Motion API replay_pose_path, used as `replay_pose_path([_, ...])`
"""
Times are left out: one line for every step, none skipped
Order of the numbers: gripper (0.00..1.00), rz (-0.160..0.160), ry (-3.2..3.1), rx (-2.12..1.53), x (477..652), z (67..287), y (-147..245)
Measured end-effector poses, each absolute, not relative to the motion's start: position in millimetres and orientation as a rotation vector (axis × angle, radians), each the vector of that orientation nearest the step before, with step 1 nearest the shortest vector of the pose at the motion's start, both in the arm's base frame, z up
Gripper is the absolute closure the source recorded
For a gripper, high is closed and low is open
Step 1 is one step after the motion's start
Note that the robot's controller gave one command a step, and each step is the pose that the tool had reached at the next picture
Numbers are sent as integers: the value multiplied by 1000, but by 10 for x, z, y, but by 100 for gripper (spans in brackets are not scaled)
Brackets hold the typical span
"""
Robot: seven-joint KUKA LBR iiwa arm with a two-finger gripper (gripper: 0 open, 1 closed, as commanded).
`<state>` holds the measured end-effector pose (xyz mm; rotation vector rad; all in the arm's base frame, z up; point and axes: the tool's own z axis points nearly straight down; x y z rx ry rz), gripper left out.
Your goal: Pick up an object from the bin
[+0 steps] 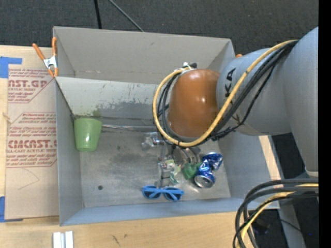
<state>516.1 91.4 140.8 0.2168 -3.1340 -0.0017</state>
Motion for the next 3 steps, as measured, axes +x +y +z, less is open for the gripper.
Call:
replay_pose_path([0,0,-3102,485,4821,933,527])
replay_pose_path([0,-2,-3125,424,4840,708,592])
replay_pose_path([100,-3,-3116,423,4814,702,592])
